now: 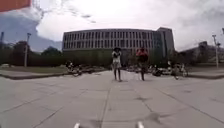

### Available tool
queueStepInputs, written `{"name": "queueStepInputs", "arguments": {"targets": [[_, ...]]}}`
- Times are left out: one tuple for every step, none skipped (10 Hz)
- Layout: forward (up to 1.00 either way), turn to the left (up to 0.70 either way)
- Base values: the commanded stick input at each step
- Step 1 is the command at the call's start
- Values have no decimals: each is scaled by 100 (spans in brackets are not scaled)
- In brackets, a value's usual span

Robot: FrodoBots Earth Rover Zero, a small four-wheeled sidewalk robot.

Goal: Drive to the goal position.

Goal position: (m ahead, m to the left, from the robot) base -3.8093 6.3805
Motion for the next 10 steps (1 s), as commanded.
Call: {"name": "queueStepInputs", "arguments": {"targets": [[70, 0], [70, 0], [70, 0], [0, 0], [0, 0], [0, 0], [0, 0], [0, 0], [0, 0], [0, 0]]}}
